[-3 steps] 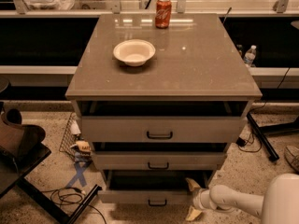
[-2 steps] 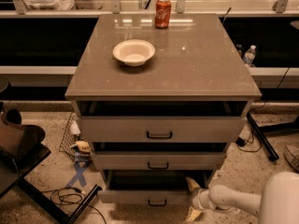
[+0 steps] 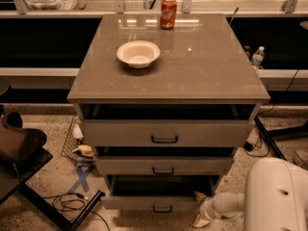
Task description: Open bottom drawer
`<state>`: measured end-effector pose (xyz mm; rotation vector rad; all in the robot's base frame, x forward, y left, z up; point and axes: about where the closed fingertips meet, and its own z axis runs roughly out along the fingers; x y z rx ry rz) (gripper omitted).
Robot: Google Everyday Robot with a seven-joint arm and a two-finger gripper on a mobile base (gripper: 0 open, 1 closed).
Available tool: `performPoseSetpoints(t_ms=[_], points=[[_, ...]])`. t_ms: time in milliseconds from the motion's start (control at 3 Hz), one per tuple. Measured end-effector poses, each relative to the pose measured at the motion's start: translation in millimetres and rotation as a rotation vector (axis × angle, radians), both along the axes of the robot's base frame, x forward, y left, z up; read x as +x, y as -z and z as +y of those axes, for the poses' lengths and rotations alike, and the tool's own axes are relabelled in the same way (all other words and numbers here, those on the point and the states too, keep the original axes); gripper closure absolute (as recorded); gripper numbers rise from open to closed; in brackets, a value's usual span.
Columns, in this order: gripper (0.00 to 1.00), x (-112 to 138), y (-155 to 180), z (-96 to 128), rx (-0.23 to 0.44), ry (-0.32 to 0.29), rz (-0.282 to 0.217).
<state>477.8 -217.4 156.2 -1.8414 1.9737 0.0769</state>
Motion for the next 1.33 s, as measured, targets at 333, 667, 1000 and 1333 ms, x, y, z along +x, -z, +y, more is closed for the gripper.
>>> performPoseSetpoints(t_ms=[333, 667, 1000, 1333], points=[[0.49, -43, -5, -38, -0.050, 0.082, 0.046], [0.80, -43, -12, -38, -0.050, 0.082, 0.046], [1.00, -43, -14, -38, -0.050, 0.082, 0.046], [1.00, -43, -17, -38, -0.050, 0.082, 0.046]])
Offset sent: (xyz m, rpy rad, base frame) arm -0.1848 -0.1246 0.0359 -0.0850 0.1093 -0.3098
